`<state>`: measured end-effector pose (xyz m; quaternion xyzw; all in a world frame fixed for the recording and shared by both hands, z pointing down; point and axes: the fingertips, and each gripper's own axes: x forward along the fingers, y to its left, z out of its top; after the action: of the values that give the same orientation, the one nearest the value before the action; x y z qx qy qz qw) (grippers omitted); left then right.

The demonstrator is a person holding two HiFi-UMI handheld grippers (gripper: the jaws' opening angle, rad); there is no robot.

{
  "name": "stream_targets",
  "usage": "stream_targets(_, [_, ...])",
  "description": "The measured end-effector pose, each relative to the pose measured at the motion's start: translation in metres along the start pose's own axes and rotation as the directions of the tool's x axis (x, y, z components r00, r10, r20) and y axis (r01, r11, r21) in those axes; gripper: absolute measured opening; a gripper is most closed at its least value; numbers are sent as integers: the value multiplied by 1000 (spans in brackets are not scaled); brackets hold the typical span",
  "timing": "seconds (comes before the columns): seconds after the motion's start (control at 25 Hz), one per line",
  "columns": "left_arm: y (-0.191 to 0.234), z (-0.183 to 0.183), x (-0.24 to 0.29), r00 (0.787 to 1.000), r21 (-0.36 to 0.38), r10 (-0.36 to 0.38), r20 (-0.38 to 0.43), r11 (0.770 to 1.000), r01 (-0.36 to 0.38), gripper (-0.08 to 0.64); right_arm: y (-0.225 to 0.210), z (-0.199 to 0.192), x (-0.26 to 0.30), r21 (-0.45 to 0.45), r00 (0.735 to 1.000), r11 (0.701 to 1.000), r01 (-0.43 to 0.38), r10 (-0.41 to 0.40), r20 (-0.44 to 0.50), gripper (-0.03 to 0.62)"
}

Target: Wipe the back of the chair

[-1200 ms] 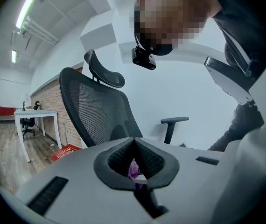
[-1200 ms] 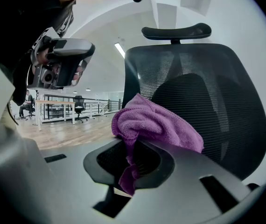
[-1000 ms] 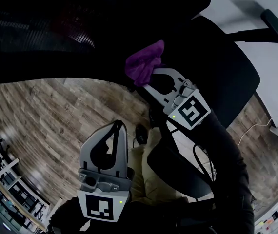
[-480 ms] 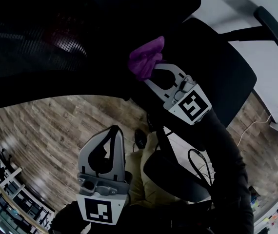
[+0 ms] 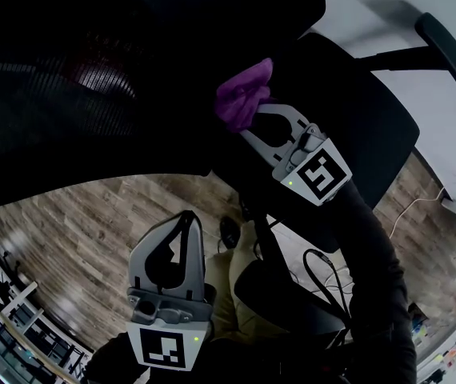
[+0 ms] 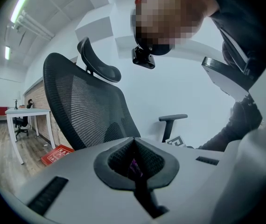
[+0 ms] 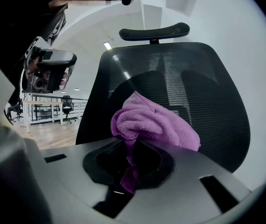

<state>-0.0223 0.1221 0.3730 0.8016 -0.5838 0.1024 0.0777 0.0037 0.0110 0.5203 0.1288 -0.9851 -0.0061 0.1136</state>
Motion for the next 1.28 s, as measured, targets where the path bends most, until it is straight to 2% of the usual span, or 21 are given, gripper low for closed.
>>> stream_targets(0.4, [5, -7, 11, 1000, -7, -17, -14, 1000, 17, 9, -29, -5, -2, -4, 999, 999, 52, -52, -4, 44])
stream_targets(1.0, [10, -4, 33, 999, 1, -21, -27, 1000, 22, 9, -85, -13, -12, 84, 987, 983, 161, -162, 10, 44])
stream_targets(1.28, [7, -2, 45, 999, -5, -42, -27, 999, 41, 9, -105, -18, -15, 83, 981, 977, 194, -194, -7, 44])
